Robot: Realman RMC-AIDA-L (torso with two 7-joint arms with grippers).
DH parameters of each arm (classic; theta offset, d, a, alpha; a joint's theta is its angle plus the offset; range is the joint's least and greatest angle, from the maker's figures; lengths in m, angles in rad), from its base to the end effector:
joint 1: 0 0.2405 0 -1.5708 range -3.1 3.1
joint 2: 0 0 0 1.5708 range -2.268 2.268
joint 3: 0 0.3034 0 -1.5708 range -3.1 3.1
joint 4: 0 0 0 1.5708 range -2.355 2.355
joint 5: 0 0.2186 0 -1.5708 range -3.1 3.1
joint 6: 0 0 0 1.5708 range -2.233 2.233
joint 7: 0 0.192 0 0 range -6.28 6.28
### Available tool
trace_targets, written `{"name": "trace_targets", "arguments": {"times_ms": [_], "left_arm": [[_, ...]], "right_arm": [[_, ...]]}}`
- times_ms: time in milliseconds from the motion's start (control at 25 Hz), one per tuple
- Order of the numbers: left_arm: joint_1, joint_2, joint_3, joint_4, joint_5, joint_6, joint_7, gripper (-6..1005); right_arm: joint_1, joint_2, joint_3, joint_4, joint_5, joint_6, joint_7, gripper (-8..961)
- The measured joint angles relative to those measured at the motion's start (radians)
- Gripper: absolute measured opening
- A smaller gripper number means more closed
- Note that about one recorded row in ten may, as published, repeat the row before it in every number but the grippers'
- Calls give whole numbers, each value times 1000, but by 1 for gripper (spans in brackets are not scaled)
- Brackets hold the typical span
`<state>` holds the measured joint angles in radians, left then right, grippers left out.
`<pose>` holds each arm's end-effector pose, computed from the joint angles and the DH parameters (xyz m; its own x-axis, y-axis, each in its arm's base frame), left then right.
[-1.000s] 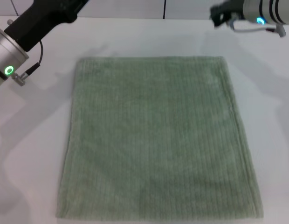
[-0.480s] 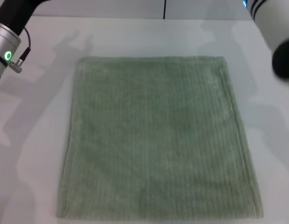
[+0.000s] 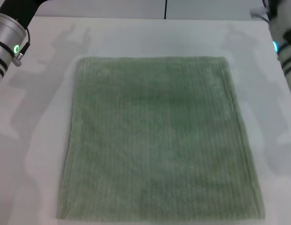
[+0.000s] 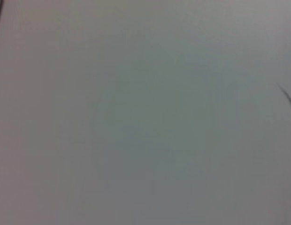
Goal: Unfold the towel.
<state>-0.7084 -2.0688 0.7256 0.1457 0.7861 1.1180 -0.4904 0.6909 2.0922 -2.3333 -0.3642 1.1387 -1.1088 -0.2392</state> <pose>-0.2751 0.4999 -0.0020 0.6166 -0.1638 0.7701 0.7069 -0.3155 -0.6331 0.2227 0.4888 -0.0467 0.7293 0.2825 -0.6231 -0.6086 -0.1482 -0.7795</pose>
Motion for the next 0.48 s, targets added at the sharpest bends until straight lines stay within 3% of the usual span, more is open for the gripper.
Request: {"name": "trace_targets", "arguments": {"times_ms": [80, 240, 360, 480], "left_arm": [[-11, 1, -6, -1, -1, -16, 30, 441], [-30, 4, -23, -4, -1, -45, 41, 459], [-36, 3, -48, -10, -1, -48, 42, 659], [-36, -3, -77, -14, -2, -48, 57, 659]], "right_arm": [[-61, 0, 0, 6, -34, -26, 10, 40], [-102, 0, 13, 19, -39, -33, 12, 72], [-128, 0, 33, 34, -41, -56, 12, 169], [-136, 0, 56, 60, -43, -73, 13, 201]]}}
